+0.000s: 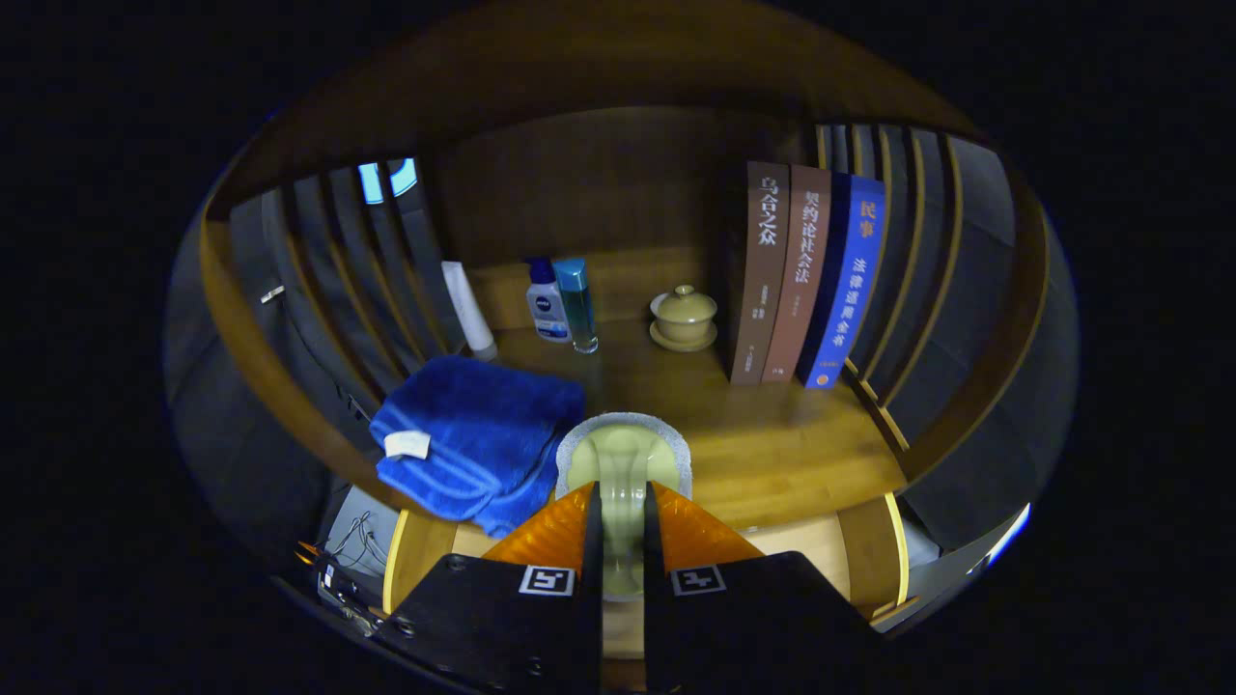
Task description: Pull open the drawer, take out the items inside it, and place them on the countertop above the cabinet.
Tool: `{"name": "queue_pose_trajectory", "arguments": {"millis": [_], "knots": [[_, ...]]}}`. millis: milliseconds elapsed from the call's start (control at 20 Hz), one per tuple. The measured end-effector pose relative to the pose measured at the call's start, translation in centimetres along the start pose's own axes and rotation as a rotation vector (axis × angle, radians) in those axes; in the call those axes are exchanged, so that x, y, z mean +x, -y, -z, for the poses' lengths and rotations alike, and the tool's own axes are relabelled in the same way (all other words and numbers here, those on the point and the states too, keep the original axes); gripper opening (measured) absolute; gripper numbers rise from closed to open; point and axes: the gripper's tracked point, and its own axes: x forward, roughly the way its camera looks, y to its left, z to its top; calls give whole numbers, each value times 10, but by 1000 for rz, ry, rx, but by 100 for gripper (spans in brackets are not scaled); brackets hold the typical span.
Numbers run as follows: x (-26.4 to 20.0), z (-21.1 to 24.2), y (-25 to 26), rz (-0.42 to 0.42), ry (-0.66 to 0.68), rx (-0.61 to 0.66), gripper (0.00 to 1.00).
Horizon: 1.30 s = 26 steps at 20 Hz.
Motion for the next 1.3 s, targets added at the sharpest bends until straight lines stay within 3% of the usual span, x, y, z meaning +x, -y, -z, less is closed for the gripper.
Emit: {"name": "queue_pose_trajectory", "arguments": {"millis": [350,800,1150,1300], "knots": [[80,-23,9,24,-99,19,22],[102,-16,9,33,-151,19,27],[90,-19,9,35,-114,25,100],[72,-11,6,24,-95,36,100]]}}
